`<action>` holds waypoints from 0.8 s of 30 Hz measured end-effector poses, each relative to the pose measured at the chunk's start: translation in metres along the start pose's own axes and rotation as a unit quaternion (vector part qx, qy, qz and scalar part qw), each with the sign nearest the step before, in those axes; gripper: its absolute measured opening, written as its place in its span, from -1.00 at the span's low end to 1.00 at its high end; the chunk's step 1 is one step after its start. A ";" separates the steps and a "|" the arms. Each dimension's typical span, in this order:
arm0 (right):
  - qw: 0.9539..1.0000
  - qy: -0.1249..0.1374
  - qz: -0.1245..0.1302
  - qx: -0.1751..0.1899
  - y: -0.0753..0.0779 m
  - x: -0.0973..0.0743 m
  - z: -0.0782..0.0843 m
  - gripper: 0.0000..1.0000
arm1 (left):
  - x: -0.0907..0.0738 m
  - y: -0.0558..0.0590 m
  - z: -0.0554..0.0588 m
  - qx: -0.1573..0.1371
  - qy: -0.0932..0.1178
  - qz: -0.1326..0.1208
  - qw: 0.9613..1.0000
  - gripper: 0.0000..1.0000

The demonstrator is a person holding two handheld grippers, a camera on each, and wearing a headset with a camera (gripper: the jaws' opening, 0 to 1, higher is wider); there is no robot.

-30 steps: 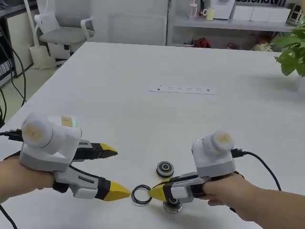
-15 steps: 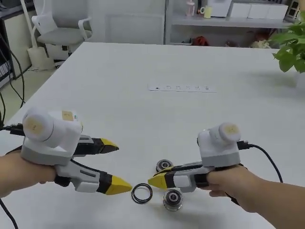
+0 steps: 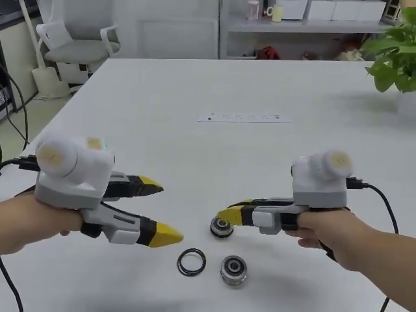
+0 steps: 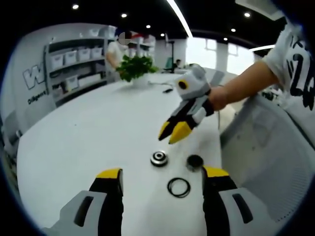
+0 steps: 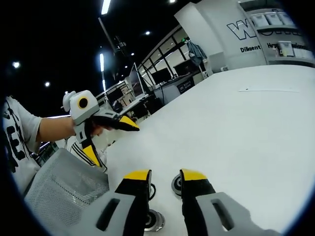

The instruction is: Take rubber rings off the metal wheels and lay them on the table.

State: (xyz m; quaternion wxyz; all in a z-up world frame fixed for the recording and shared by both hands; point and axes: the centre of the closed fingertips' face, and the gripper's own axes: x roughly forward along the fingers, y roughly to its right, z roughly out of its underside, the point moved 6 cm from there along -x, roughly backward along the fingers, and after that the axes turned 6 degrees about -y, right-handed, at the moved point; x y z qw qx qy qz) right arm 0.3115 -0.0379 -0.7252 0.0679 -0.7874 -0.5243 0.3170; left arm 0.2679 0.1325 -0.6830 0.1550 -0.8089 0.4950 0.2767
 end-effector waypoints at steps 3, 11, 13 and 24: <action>1.000 -0.001 0.009 -0.005 0.003 -0.003 0.002 -0.60 | 0.004 -0.002 -0.002 0.001 -0.003 -0.001 1.000 0.30; 0.999 -0.011 0.030 -0.025 0.012 -0.007 0.005 -0.59 | 0.016 -0.010 -0.004 0.001 -0.012 -0.004 1.000 0.27; 0.999 -0.012 0.032 -0.025 0.013 -0.008 0.006 -0.59 | 0.018 -0.011 -0.004 0.001 -0.014 -0.003 1.000 0.26; 0.996 -0.049 0.053 -0.059 0.022 -0.003 0.019 -0.54 | 0.036 -0.015 -0.005 -0.006 -0.022 0.001 1.000 0.17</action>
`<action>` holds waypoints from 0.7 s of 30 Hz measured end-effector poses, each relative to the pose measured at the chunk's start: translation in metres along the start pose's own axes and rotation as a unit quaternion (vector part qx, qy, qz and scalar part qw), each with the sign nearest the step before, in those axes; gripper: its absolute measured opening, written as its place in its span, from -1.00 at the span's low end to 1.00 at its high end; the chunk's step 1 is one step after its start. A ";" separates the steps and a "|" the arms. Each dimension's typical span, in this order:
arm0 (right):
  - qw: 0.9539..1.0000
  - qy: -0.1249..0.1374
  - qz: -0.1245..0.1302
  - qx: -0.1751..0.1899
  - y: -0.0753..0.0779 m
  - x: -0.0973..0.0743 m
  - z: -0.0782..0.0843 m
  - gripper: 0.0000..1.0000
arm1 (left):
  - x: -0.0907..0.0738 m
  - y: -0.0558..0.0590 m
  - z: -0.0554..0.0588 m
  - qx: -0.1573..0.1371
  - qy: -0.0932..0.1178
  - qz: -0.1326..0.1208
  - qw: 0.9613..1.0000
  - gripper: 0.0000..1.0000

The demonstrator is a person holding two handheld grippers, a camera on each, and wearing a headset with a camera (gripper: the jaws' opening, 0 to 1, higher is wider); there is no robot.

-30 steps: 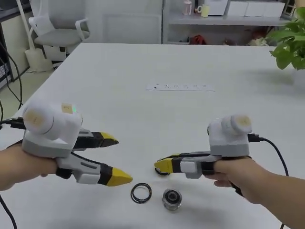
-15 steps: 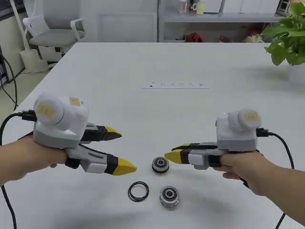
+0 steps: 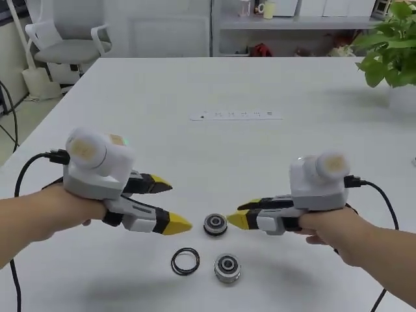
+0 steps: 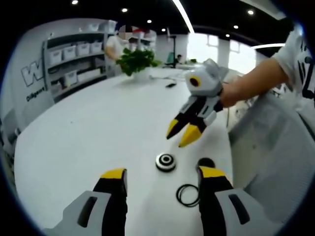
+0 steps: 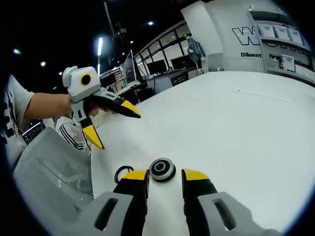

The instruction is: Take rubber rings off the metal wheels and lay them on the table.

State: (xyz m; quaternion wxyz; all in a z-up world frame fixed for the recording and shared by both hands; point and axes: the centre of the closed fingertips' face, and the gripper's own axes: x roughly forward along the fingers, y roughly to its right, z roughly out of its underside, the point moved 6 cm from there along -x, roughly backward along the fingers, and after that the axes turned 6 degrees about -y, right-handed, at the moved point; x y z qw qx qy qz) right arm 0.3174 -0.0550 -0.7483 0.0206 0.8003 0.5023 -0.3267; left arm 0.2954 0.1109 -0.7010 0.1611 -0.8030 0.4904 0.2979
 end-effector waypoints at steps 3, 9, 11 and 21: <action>1.000 -0.014 0.001 -0.015 -0.001 0.003 0.004 -0.53 | 0.005 0.001 0.000 0.002 -0.003 0.004 1.000 0.14; 0.998 -0.037 0.002 -0.044 -0.002 0.009 0.010 -0.54 | 0.015 0.000 0.001 0.003 -0.008 0.011 1.000 0.11; 0.998 -0.043 0.002 -0.049 -0.002 0.011 0.011 -0.54 | 0.019 0.000 0.001 0.003 -0.008 0.013 1.000 0.09; 0.996 -0.058 -0.003 -0.073 -0.002 0.019 0.015 -0.60 | 0.039 0.000 0.000 0.000 -0.013 0.024 1.000 -0.02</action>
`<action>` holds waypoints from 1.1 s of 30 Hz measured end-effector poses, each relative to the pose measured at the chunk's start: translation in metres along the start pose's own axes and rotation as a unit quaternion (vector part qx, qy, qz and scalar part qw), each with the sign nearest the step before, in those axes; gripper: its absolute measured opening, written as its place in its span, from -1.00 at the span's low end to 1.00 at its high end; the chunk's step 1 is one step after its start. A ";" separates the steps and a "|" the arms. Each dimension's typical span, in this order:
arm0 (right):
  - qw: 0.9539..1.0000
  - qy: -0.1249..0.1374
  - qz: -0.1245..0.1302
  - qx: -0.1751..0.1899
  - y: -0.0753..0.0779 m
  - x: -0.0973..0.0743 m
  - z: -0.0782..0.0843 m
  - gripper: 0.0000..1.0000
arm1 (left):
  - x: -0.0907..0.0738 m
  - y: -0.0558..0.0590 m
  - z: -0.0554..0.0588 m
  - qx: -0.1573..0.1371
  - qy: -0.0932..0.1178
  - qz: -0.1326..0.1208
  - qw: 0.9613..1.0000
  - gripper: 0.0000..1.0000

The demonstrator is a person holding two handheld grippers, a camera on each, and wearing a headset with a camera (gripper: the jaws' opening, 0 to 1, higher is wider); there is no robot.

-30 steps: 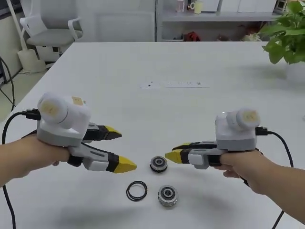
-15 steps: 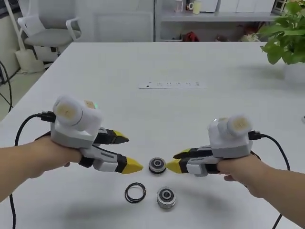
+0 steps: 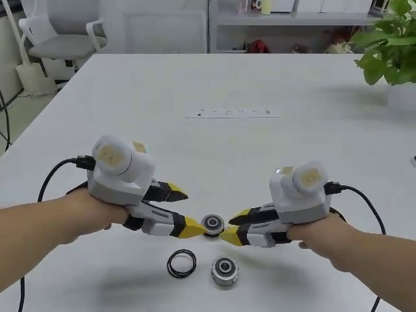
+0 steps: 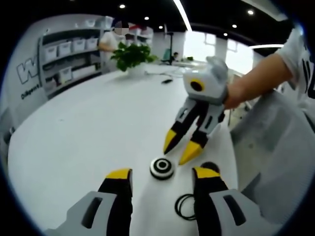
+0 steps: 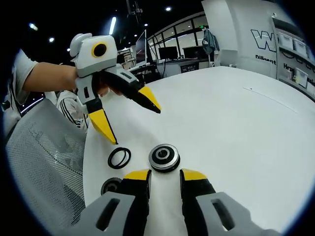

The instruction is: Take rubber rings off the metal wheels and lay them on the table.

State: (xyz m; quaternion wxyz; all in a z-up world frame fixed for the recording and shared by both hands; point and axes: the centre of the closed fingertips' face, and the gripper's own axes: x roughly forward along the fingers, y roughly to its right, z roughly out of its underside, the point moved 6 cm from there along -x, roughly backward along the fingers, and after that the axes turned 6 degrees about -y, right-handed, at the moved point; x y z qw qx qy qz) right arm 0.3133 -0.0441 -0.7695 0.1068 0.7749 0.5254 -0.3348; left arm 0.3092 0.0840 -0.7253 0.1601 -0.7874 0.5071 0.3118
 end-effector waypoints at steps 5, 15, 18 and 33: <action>1.000 0.000 0.001 -0.001 0.001 0.002 0.001 -0.61 | 0.011 0.003 0.000 0.001 -0.005 0.007 1.000 -0.07; 1.000 0.001 0.001 -0.002 0.001 0.006 0.003 -0.65 | 0.028 0.003 0.002 -0.002 -0.013 0.009 1.000 -0.24; 1.000 0.002 -0.001 0.000 0.001 0.006 0.004 -0.65 | 0.032 0.003 0.000 -0.002 -0.015 0.006 1.000 -0.35; 1.000 0.012 -0.003 0.008 0.002 0.006 0.004 -0.65 | 0.045 0.002 0.001 0.012 -0.027 -0.010 1.000 -0.66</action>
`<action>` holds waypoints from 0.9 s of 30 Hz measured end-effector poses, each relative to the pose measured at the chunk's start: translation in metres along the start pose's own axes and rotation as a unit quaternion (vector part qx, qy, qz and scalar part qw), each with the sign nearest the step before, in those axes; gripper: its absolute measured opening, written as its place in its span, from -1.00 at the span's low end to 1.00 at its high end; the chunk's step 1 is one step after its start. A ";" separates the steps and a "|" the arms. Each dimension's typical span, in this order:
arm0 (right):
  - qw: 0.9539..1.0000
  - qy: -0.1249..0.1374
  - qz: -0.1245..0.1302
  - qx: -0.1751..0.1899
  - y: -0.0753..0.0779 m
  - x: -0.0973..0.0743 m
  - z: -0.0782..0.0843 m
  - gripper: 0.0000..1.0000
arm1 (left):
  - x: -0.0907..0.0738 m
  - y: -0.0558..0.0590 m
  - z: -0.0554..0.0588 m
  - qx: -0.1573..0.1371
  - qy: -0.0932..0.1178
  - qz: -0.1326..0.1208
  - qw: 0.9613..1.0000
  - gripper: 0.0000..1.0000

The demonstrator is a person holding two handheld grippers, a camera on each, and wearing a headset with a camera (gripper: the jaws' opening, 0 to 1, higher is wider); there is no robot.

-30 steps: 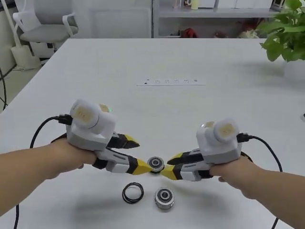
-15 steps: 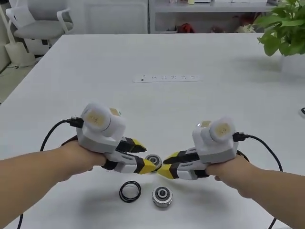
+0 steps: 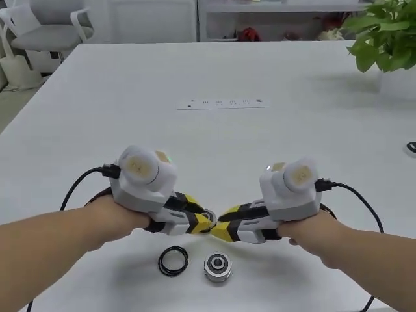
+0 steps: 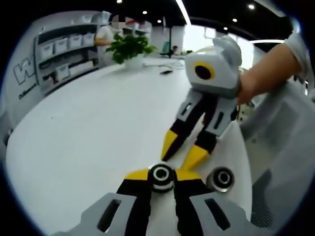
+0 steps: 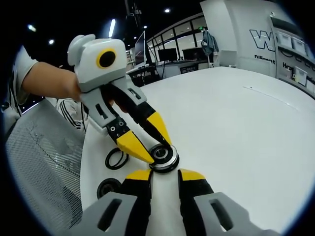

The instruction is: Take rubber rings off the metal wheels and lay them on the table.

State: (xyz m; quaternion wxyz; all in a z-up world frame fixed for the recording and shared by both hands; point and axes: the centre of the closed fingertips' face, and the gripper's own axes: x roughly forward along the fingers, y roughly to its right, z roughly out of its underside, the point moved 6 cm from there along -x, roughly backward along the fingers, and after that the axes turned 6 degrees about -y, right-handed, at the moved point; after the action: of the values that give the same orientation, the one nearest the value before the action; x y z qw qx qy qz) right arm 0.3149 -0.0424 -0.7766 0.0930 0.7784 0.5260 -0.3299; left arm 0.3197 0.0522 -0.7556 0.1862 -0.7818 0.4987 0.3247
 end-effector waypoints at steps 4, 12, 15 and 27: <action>1.000 0.005 -0.003 0.005 0.000 0.001 0.000 -0.63 | 0.001 0.001 -0.001 0.011 -0.002 -0.007 1.000 -0.69; 1.000 0.008 0.001 0.000 -0.001 0.004 -0.003 -0.54 | -0.001 0.004 -0.002 0.011 -0.004 -0.015 1.000 -0.71; 1.000 0.009 0.000 -0.004 -0.002 0.007 -0.004 -0.55 | 0.000 0.004 0.000 0.010 -0.004 -0.016 1.000 -0.71; 1.000 0.002 0.001 0.005 -0.001 0.002 -0.001 -0.70 | 0.001 0.004 0.000 0.011 -0.002 -0.021 1.000 -0.73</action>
State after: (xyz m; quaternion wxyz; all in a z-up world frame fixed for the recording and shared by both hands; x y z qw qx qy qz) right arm 0.3148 -0.0401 -0.7773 0.0880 0.7798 0.5240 -0.3310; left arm 0.3165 0.0504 -0.7563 0.2027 -0.7890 0.4856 0.3171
